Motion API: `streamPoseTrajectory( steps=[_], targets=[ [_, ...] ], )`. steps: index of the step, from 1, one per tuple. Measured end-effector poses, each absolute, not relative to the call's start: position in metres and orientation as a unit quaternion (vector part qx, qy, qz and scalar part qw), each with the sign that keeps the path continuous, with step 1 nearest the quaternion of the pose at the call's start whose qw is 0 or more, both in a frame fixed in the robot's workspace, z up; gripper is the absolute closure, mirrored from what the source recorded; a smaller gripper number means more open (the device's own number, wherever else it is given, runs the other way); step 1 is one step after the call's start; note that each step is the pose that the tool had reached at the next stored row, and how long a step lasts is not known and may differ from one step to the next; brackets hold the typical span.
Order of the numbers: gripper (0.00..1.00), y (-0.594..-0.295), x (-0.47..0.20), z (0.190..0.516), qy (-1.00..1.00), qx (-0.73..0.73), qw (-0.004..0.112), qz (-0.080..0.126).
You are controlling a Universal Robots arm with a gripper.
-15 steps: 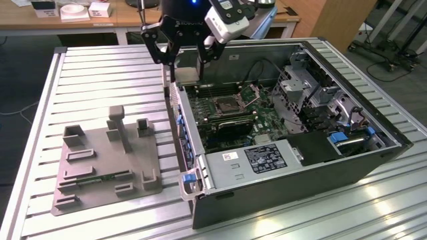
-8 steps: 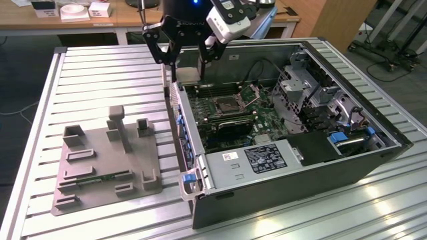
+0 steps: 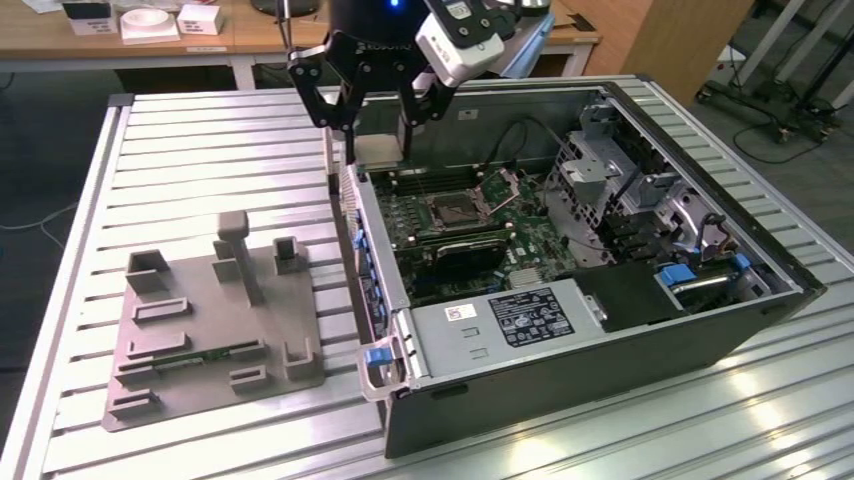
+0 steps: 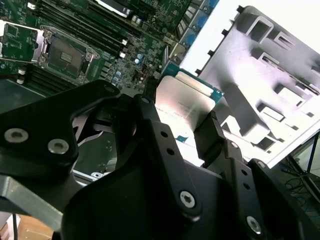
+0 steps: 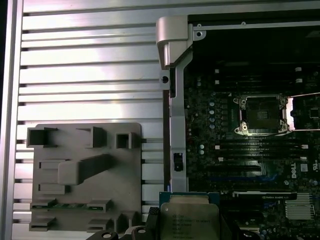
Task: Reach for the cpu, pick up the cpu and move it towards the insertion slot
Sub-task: 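Pick up the cpu and move it towards the insertion slot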
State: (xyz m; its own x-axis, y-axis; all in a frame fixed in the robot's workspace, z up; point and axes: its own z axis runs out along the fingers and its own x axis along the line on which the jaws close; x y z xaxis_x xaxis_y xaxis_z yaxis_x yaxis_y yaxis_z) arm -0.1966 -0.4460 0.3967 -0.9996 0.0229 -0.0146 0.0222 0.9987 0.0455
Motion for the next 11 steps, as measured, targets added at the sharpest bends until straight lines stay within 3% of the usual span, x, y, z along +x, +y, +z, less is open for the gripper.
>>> streamPoseTrajectory(
  steps=[11],
  targets=[
    [0.46,-0.446,-0.1936,0.3964,1.0,0.011,0.008,0.023]
  ],
)
